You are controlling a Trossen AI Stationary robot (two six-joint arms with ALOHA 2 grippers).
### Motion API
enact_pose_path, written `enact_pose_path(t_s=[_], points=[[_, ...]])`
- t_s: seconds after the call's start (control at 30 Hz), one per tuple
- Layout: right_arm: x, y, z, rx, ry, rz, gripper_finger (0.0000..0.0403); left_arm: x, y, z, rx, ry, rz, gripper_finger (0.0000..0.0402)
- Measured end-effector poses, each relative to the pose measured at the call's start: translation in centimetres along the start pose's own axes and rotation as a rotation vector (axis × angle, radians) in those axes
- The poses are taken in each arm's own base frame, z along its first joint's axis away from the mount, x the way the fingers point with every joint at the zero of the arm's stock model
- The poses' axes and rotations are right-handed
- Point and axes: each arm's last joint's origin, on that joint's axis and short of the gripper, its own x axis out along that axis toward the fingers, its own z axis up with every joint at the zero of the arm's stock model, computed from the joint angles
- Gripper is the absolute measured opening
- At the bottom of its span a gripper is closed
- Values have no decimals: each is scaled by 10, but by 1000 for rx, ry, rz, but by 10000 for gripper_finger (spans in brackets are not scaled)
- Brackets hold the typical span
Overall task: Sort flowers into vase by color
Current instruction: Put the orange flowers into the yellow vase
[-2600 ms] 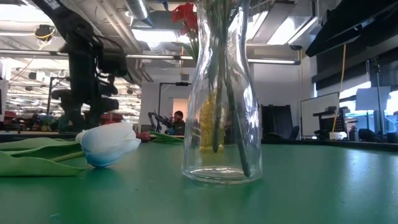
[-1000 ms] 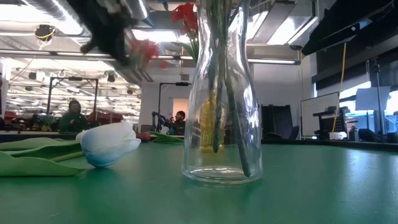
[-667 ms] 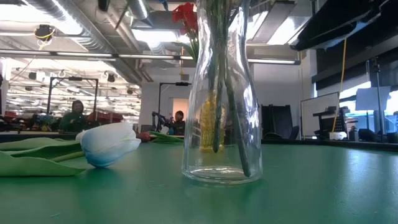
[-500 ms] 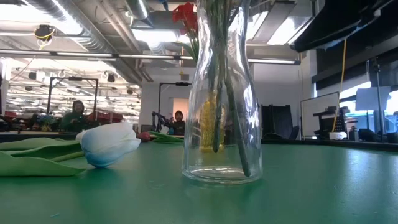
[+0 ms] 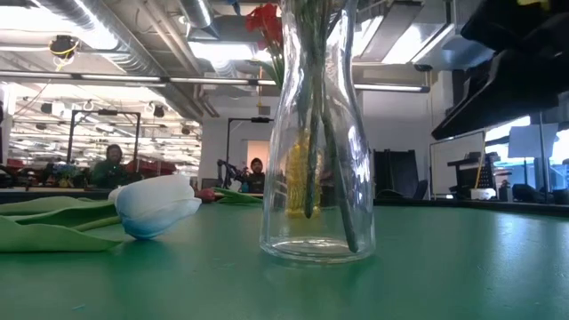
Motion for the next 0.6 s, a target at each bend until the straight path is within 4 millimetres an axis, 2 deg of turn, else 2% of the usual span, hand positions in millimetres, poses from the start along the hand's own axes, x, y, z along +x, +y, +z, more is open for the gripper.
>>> enact_pose_path(t_s=[0.23,0.4,0.6], points=[[5,1,-10,-32,-59,118,243,34,15,-16,39,41,15,0],[5,1,-12,-35,-58,135,243,55,15,-18,41,43,-44,0],[5,1,-12,-33,-59,137,243,64,16,-23,130,77,-23,0]])
